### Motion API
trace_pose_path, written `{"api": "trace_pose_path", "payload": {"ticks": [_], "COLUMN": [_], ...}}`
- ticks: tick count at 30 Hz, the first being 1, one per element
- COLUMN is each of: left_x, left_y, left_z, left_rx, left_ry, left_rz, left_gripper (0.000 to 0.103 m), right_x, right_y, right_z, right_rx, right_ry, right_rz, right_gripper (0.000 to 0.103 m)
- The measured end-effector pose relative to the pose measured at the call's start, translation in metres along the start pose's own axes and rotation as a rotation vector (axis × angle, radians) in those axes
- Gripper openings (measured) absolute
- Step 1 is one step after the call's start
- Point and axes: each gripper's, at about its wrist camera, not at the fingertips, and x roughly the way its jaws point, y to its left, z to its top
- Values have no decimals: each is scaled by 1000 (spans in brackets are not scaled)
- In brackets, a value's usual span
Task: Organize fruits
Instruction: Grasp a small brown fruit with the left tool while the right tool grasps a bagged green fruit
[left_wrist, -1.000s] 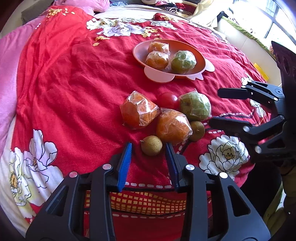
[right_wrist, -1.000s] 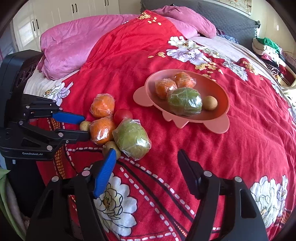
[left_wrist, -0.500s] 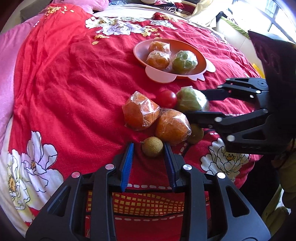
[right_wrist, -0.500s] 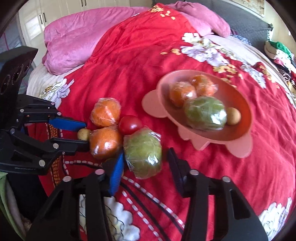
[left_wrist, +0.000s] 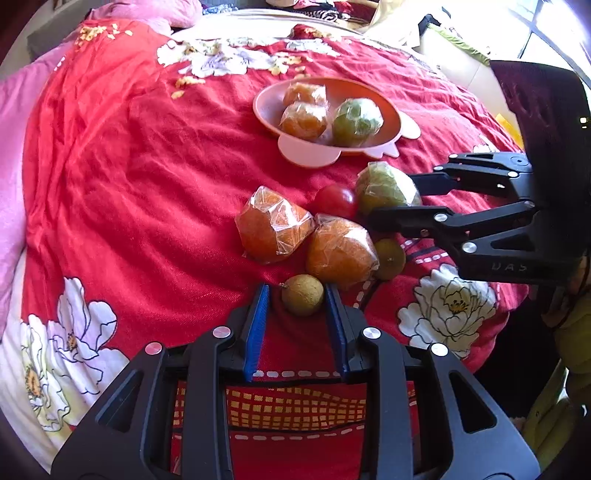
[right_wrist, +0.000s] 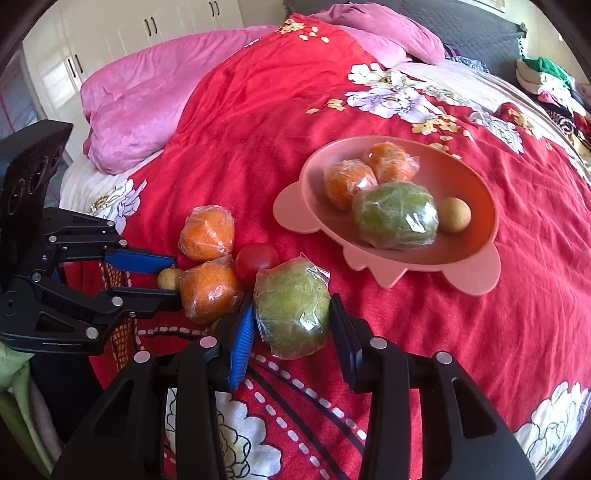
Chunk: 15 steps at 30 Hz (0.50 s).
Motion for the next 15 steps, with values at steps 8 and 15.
{"api": "trace_pose_path", "payload": {"ticks": [8, 15], "left_x": [2, -13], "left_y": [-9, -10], "left_z": [-1, 0], "left_rx": [74, 78], "left_ry": [2, -23], "left_rz": [35, 13], "left_gripper": [23, 23], "right_x": [-2, -3], "right_y": [-1, -3], "right_z": [-1, -2], "right_rx": [9, 15], "right_ry": [-2, -4], "right_rz": [-1, 1], "right_gripper": [38, 38]}}
